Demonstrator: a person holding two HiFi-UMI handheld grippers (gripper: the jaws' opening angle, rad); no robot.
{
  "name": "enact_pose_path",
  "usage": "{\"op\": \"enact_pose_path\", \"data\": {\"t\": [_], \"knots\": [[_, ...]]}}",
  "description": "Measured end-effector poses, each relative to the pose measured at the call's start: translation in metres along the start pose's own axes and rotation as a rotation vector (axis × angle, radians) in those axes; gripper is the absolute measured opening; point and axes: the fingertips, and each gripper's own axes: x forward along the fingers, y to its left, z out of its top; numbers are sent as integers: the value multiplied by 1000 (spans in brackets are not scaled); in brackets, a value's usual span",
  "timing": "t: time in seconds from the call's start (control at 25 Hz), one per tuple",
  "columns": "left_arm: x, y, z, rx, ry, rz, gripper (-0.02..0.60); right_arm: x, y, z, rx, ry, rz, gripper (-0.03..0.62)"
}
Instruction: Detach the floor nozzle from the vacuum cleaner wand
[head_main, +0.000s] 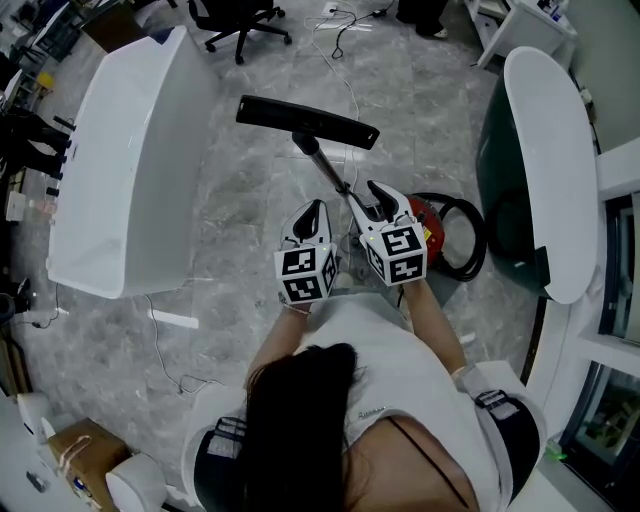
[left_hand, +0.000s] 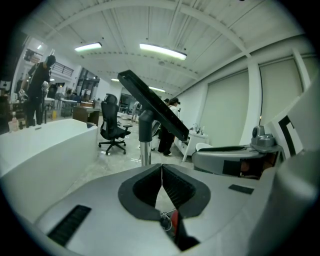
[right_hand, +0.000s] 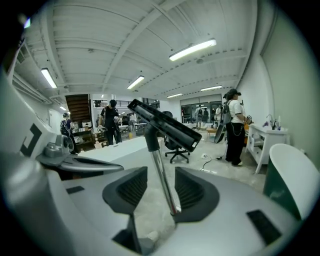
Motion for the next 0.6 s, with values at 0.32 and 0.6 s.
{"op": "enact_pose_path", "data": {"t": [0.32,0.6], "knots": [[13,11,6,-15,3,8,6,7,-12,35,-72,-77,-39,191],[26,21,3,-15,26,8,6,19,-14,57,-178,-103,-55,222]]}}
